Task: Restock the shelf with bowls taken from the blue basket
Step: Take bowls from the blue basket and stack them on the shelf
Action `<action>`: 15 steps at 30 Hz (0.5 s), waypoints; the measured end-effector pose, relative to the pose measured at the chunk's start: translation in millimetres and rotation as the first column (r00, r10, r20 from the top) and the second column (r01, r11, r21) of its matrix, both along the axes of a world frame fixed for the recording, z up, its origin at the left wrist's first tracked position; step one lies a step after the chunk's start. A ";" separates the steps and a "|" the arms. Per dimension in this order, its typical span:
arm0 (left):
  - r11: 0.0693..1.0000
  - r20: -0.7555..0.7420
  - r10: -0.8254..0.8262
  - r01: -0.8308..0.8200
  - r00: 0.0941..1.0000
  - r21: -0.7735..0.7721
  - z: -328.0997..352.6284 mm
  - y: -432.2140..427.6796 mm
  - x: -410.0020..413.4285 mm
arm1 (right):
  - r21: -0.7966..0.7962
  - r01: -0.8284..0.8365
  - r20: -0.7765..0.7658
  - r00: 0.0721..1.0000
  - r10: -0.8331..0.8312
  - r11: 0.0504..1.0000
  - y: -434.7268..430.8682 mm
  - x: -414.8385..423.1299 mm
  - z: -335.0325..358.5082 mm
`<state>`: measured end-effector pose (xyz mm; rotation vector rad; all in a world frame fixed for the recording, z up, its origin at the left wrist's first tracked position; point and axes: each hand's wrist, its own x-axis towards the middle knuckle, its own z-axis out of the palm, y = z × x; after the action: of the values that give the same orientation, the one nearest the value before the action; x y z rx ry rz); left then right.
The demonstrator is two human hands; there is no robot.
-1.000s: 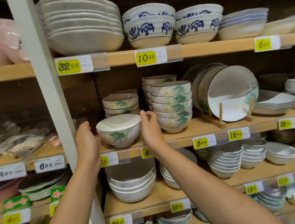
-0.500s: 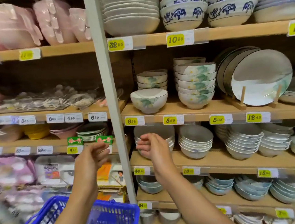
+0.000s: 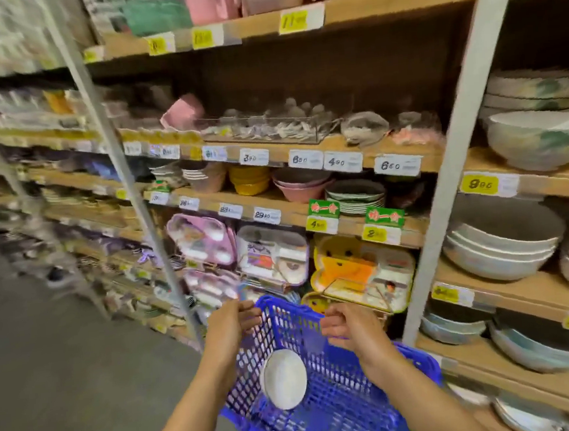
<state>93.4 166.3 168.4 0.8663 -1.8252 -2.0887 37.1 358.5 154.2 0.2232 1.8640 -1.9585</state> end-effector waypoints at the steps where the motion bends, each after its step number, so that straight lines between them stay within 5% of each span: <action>1: 1.000 0.023 -0.019 0.019 1.000 -0.020 -8.6 -17.2 -2.1 | 0.017 0.001 0.023 1.000 -0.002 1.000 -16.7 -3.5 -13.5; 7: 0.961 0.205 -0.157 0.198 0.966 -0.195 -73.1 -76.4 -38.1 | 0.128 0.025 0.262 0.963 -0.058 0.991 -67.8 -26.5 -97.0; 15: 0.931 0.542 -0.230 0.346 0.808 -0.121 -189.4 -81.9 -82.7 | 0.337 -0.028 0.467 0.873 -0.141 0.941 -80.2 -66.2 -207.4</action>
<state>10.7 84.4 -21.0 1.2539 -2.5560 -1.8776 -29.1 278.3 -53.2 0.8059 1.8336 -1.4206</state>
